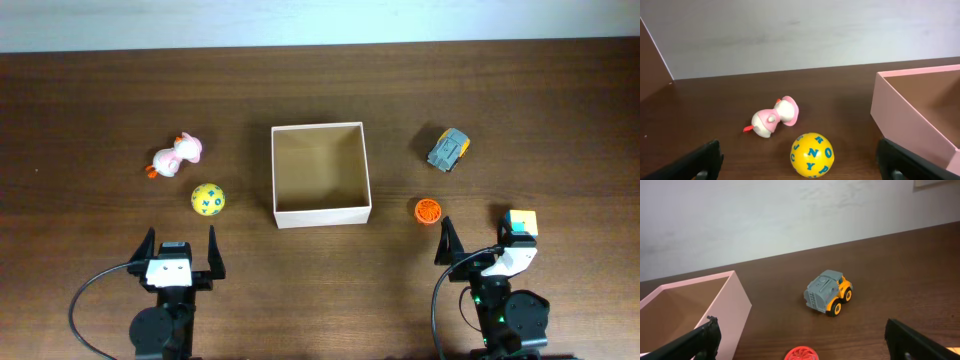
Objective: Pack container
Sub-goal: 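Raise the right gripper and move it toward the grey-yellow toy truck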
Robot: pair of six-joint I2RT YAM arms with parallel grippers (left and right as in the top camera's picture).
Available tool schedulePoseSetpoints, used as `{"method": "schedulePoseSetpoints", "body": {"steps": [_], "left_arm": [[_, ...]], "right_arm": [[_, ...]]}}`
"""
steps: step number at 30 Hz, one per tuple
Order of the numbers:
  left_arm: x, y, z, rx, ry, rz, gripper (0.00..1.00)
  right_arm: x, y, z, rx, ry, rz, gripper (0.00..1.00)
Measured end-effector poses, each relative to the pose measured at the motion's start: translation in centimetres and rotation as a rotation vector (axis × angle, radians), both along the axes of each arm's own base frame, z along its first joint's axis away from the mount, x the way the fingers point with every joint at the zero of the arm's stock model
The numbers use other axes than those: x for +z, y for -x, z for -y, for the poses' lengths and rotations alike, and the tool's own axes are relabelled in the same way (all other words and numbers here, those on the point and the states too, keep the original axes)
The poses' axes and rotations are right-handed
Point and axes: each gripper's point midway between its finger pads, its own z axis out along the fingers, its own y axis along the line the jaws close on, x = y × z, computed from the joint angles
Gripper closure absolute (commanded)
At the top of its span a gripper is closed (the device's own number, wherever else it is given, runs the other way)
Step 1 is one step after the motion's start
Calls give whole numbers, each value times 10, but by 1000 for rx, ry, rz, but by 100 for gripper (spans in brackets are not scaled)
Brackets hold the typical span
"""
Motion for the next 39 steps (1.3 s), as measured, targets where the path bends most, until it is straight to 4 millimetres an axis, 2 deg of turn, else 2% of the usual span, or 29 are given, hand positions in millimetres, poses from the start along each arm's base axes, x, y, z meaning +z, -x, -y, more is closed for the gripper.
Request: {"method": "schedulePoseSetpoints", "body": {"steps": [12,15,17,19,23,26,29,33,34,36,39], "left_arm": [[0,0,0,0,0,0,1],[0,0,0,0,0,0,1],[0,0,0,0,0,0,1],[0,0,0,0,0,0,1],[0,0,0,0,0,0,1],[0,0,0,0,0,0,1],[0,0,0,0,0,0,1],[0,0,0,0,0,-1,1],[0,0,0,0,0,-1,1],[0,0,0,0,0,-1,1],[0,0,0,0,0,-1,1]], "right_arm": [[5,0,-5,27,-15,18,1],[-1,2,-8,46,-14,-21,1],[3,6,-10,57,-10,-63,1],[17,11,-11,64,-7,-84,1],[68,19,-11,70,14,-130,1],[101,17,-11,74,38,-237,1],[119,6,-11,83,73,-371,1],[138,-23,-14,97,102,-527,1],[142,-37,-15,101,107,-554,1],[145,-55,-18,112,104,-583,1],[138,-86,-26,146,94,-619,1]]}}
